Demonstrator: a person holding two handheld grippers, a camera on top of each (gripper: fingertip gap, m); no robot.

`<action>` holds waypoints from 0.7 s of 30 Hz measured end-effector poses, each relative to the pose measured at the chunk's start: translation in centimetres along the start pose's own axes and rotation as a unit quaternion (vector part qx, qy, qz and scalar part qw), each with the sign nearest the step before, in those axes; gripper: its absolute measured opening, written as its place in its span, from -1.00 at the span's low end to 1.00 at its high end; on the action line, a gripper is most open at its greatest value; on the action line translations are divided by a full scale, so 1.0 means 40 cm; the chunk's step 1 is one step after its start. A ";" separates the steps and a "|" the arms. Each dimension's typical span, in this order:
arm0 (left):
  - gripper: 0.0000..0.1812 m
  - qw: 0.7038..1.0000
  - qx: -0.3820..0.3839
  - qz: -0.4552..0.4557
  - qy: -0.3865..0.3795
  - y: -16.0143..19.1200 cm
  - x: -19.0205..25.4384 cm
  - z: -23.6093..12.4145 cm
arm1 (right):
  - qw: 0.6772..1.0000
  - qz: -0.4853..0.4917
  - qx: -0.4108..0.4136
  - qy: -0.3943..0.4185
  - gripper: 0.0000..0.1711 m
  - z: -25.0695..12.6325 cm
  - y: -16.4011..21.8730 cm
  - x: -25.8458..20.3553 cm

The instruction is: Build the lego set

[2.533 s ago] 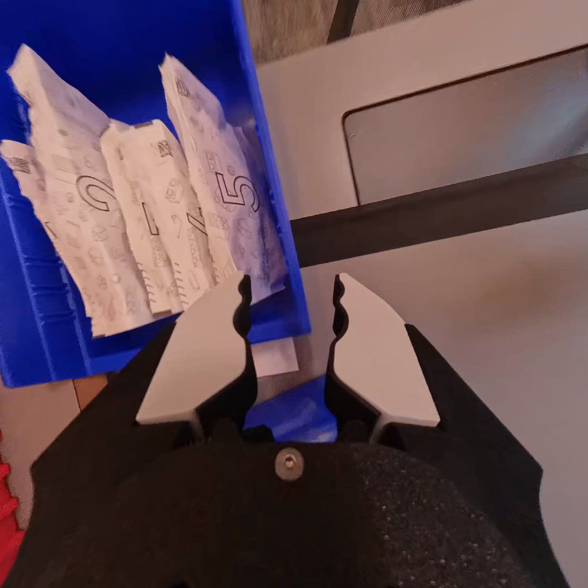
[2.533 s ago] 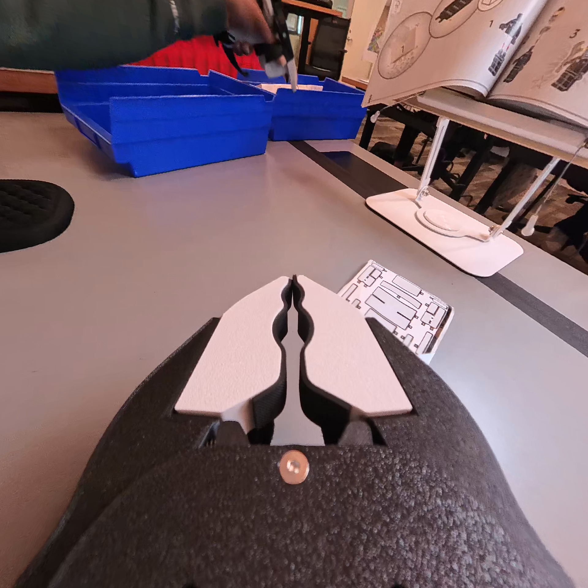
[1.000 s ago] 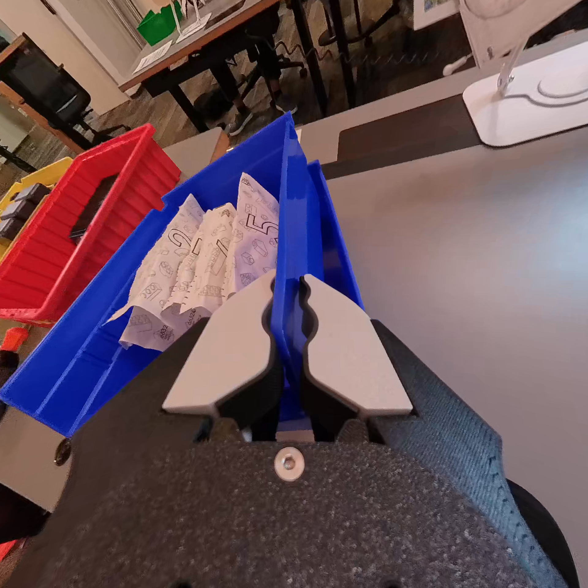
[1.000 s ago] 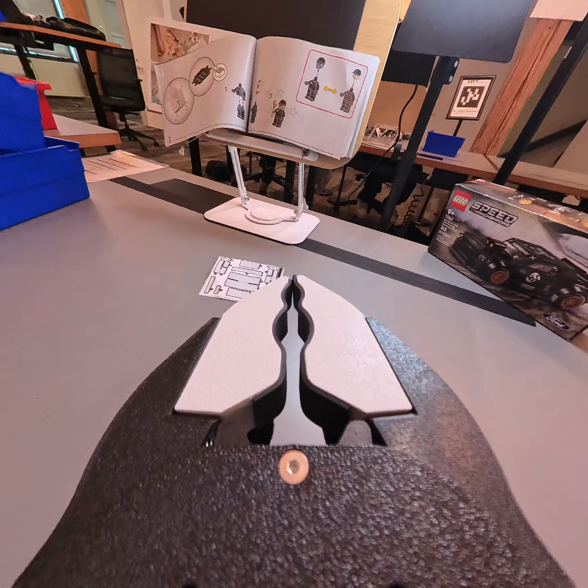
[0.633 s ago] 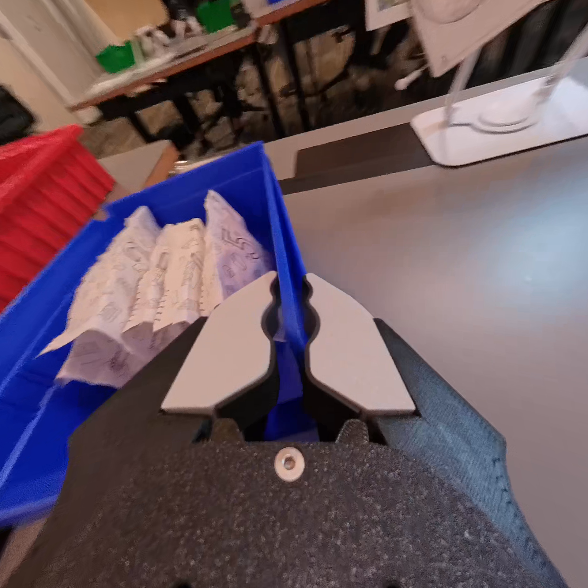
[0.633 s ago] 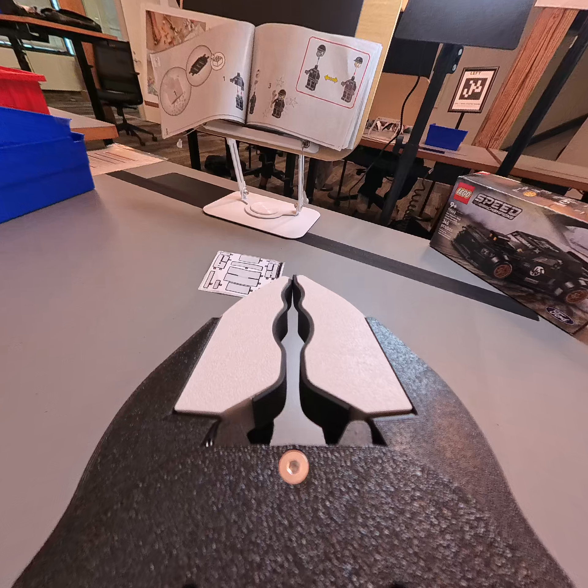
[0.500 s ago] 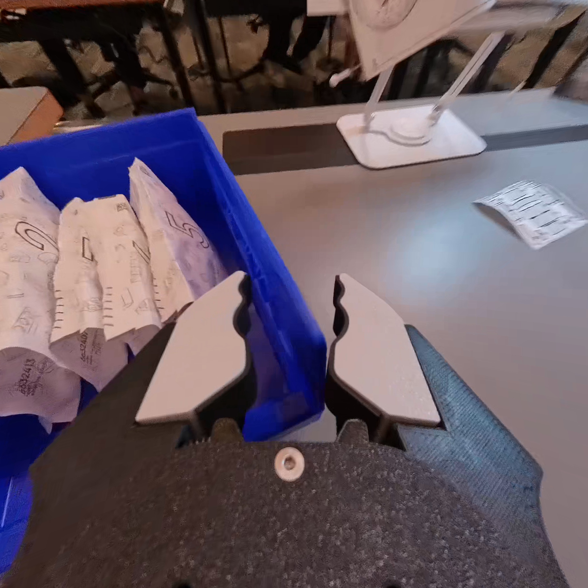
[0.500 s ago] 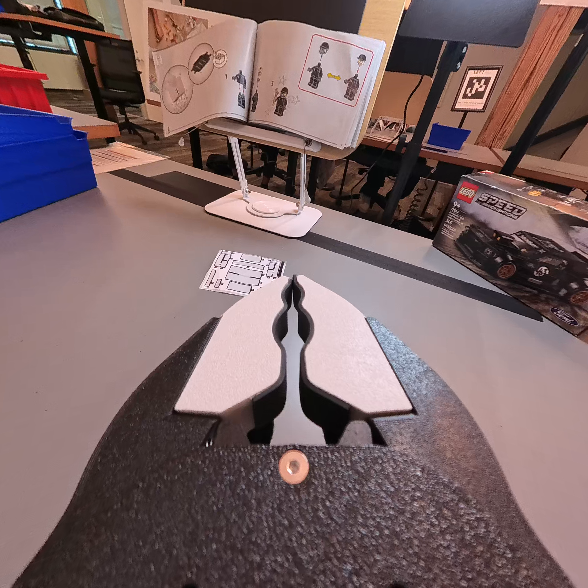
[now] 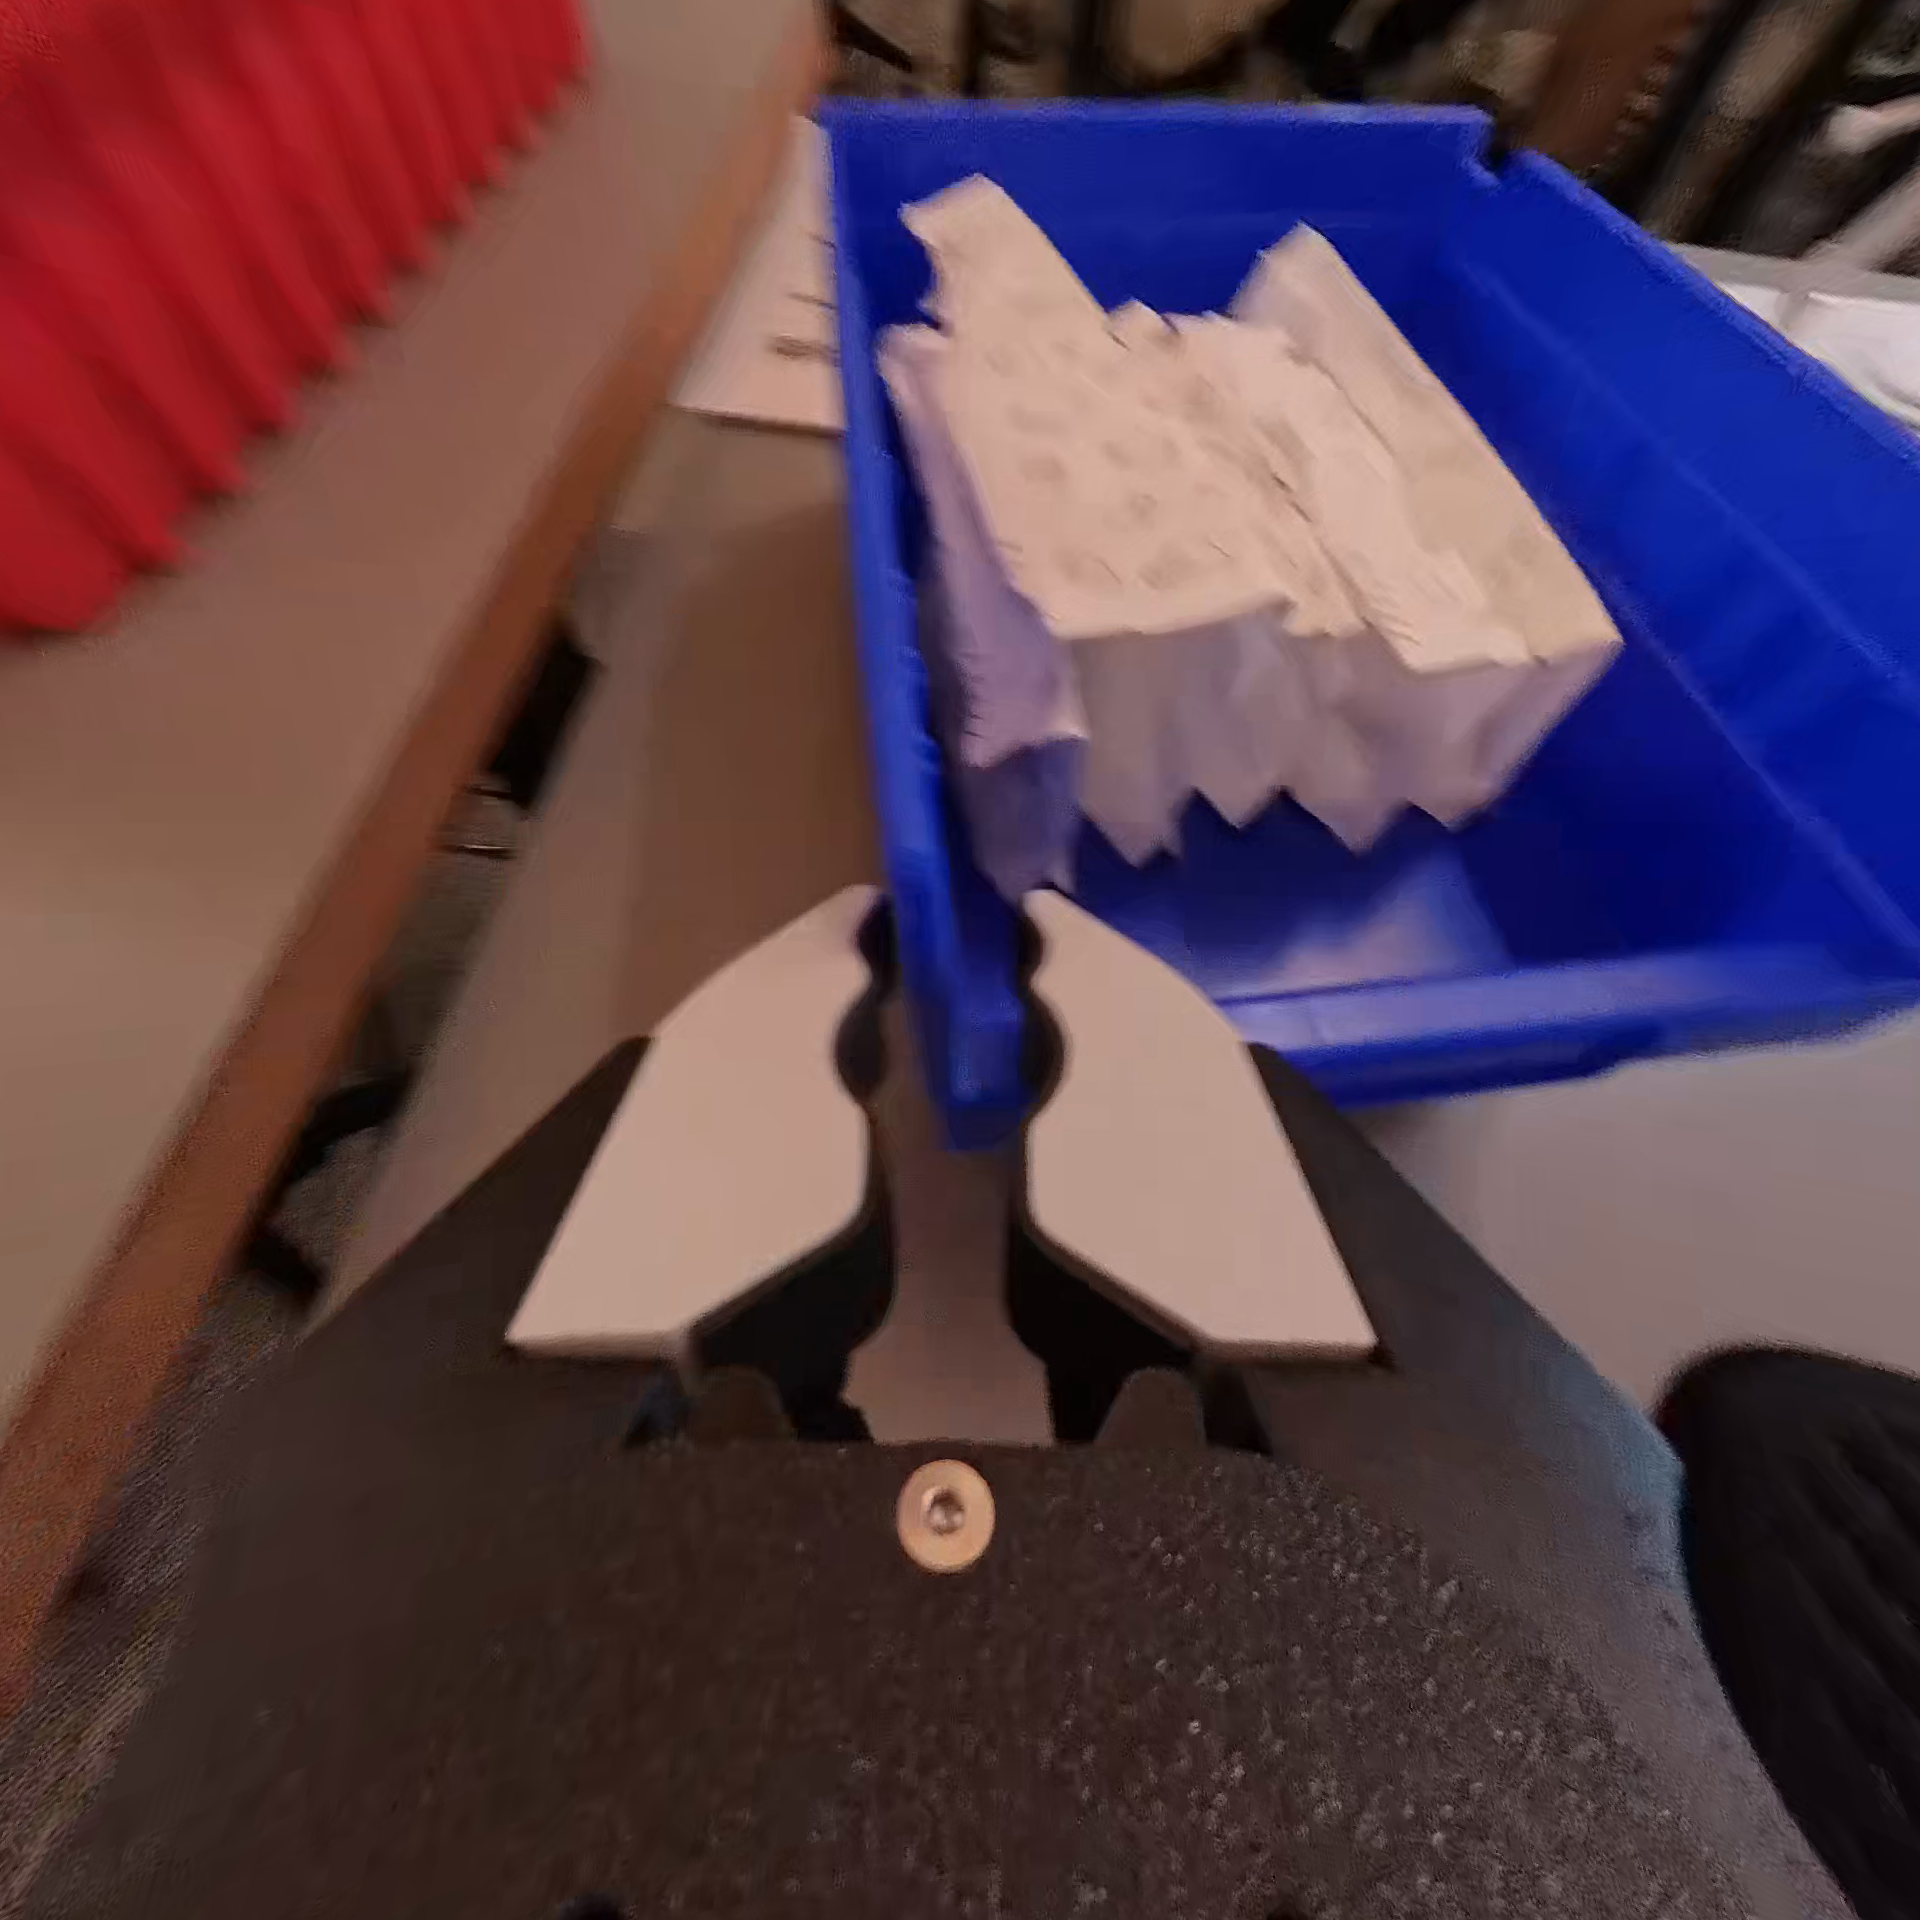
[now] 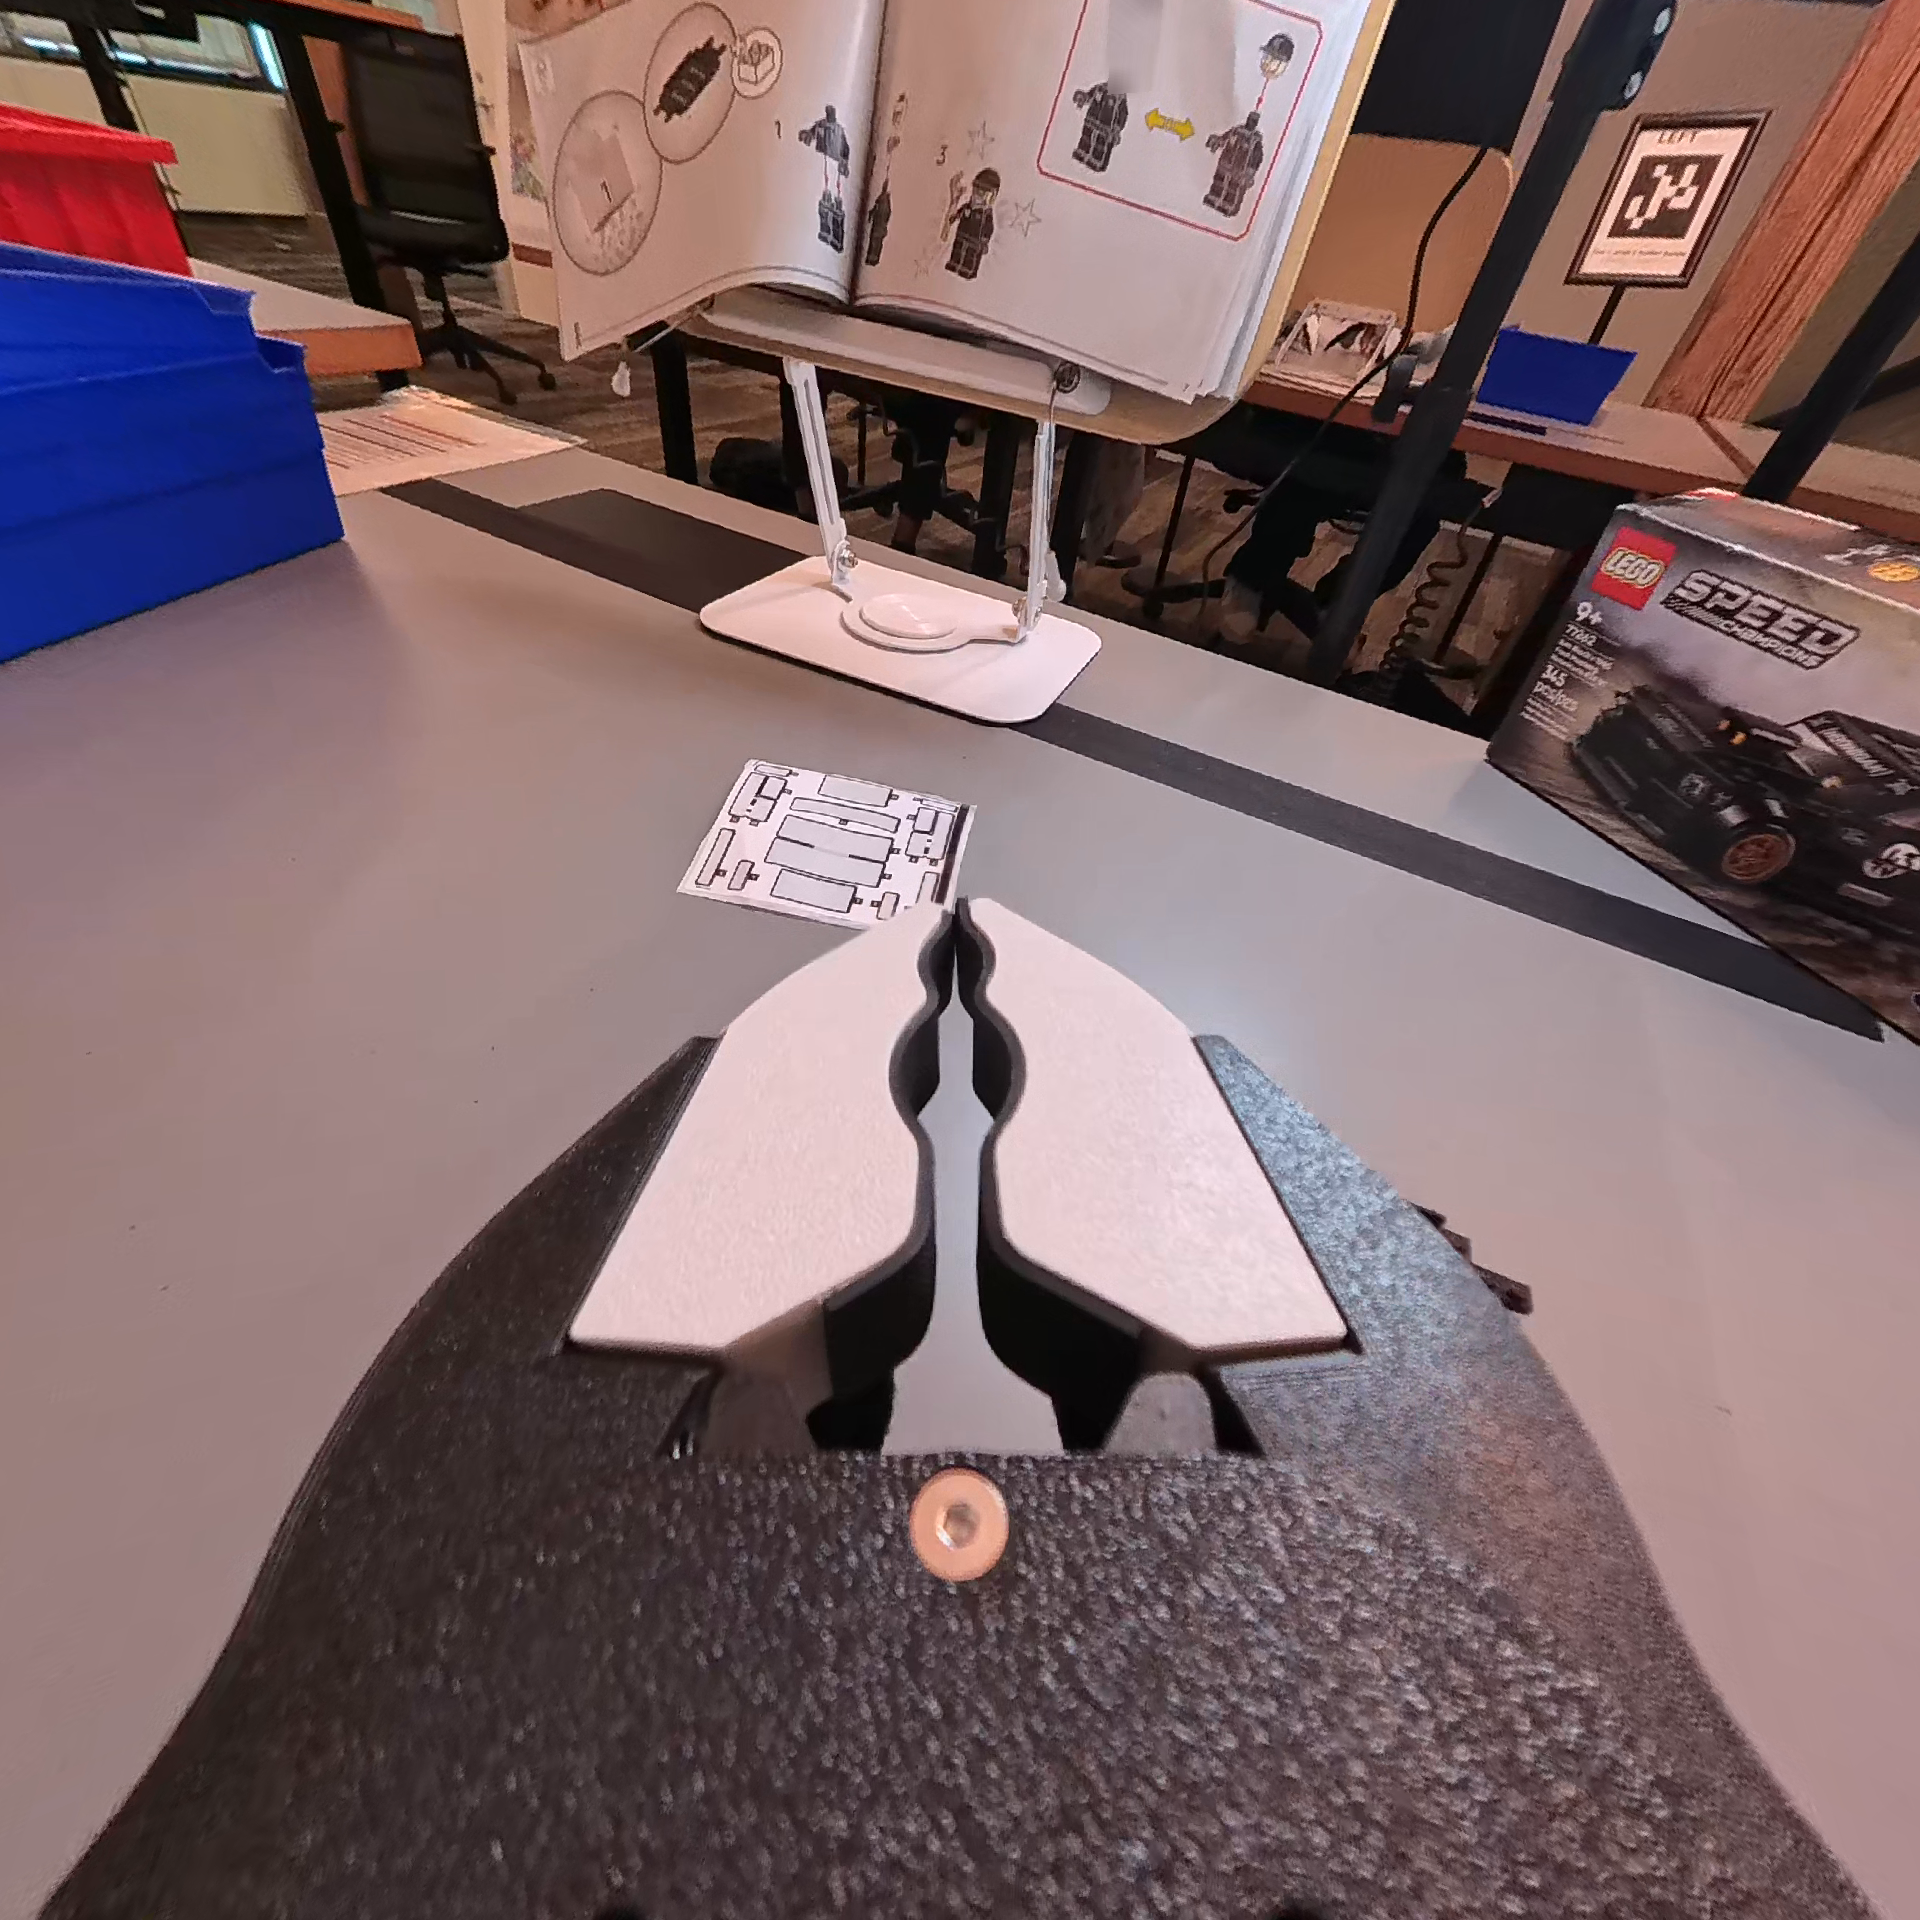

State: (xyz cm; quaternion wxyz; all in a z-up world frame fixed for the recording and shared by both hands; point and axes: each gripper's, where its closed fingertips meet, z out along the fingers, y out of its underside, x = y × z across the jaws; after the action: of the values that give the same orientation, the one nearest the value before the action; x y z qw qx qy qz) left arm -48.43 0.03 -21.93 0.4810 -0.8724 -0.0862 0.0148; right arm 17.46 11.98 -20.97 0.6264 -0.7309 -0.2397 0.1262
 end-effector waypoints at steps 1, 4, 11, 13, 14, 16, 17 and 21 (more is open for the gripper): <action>-0.81 1.000 0.000 0.010 -0.010 0.010 0.007 0.015 | 1.000 0.000 0.001 -0.005 -1.00 0.003 0.002 -0.004; -0.95 0.996 0.009 0.069 -0.049 0.003 0.041 0.021 | 0.999 0.017 0.013 -0.035 -1.00 0.009 0.001 -0.020; -0.79 0.983 0.016 0.184 -0.005 -0.017 0.287 0.089 | 0.999 0.009 0.023 -0.037 -1.00 0.017 0.006 -0.022; -0.71 0.978 0.025 0.207 0.013 -0.032 0.349 0.110 | 0.999 -0.002 0.021 -0.039 -1.00 0.020 0.009 -0.028; -0.69 0.977 0.028 0.212 0.018 -0.038 0.372 0.120 | 0.999 -0.007 0.020 -0.039 -1.00 0.022 0.011 -0.031; -0.69 0.976 0.029 0.217 0.012 -0.049 0.389 0.138 | 0.999 -0.015 0.017 -0.038 -1.00 0.024 0.015 -0.033; -0.70 0.975 0.030 0.219 0.007 -0.053 0.389 0.144 | 0.999 -0.017 0.016 -0.037 -1.00 0.024 0.016 -0.033; -0.70 0.977 0.037 0.210 0.012 -0.057 0.390 0.149 | 0.999 -0.021 0.015 -0.027 -1.00 0.023 0.020 -0.026</action>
State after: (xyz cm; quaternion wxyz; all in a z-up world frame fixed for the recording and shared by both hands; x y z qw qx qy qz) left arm -34.02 8.78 -22.33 0.5005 -0.8525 0.1052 0.1082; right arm 16.27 12.14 -22.06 0.6328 -0.7127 -0.2704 0.1362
